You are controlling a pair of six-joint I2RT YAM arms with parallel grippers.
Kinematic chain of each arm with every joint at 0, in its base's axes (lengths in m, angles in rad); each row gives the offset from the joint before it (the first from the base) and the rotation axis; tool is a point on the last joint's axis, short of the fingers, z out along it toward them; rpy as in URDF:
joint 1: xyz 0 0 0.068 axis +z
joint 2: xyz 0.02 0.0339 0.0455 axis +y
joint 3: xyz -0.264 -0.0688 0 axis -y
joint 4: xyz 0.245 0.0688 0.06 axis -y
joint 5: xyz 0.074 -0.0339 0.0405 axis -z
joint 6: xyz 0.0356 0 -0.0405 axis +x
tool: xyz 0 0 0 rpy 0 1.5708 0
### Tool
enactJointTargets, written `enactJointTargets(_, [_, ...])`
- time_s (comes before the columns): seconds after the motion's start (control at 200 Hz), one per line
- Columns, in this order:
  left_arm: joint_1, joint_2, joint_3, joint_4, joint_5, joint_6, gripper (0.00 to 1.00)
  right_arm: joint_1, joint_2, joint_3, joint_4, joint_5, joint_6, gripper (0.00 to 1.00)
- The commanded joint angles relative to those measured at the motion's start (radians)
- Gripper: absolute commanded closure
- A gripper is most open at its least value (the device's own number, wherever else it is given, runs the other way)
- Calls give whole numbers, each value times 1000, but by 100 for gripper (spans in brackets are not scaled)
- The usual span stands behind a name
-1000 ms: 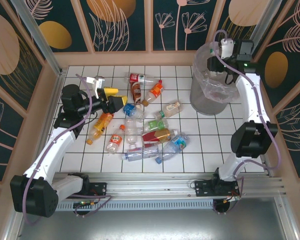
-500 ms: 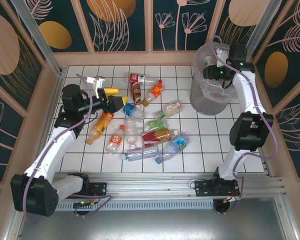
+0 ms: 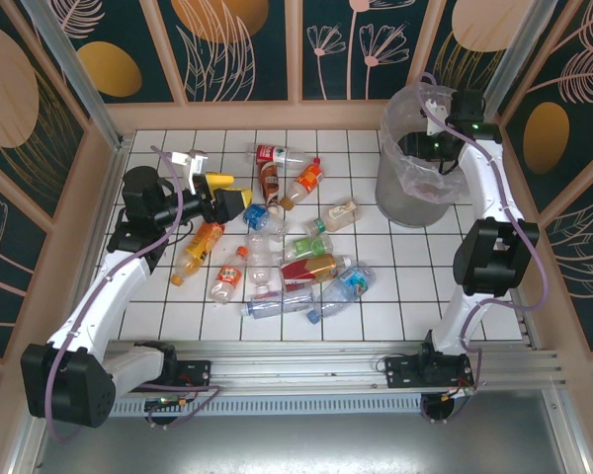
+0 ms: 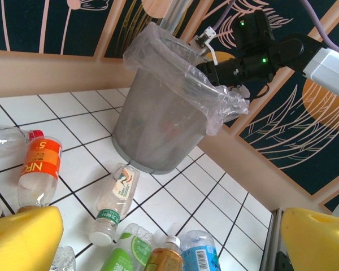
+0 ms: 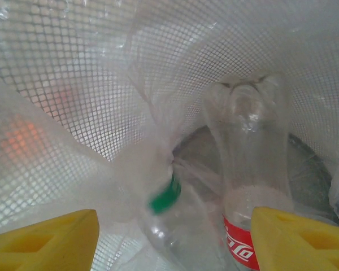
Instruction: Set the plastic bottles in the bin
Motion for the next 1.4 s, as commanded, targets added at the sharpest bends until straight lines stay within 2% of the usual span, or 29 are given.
enactJointTargets(0.0, [-7,-6,0,-2,-2,5,1,4,11,19,-17,-15,0,28])
enactJointTargets(0.195, [-7,-9,0,-2,-3,6,1,7,0,32,1,-10,22,28])
enactJointTargets(0.48, [-7,-13,1,-3,-8,4,1,7,-96,52,129,49,123,29])
enactJointTargets(0.691, [-7,-17,1,-2,-12,2,1,15,-251,-59,285,35,186,29])
enactJointTargets(0.866, [-7,-25,0,-2,-15,3,1,35,-406,-193,429,-45,243,29])
enactJointTargets(1.011, [-7,-31,1,-3,-13,5,1,129,-492,-273,447,-15,247,29])
enactJointTargets(1.156, [-7,-35,1,-10,-20,8,1,301,-557,-342,415,116,265,29])
enactJointTargets(1.396, [-7,-40,29,-91,-29,81,1,504,-605,-474,345,209,314,29])
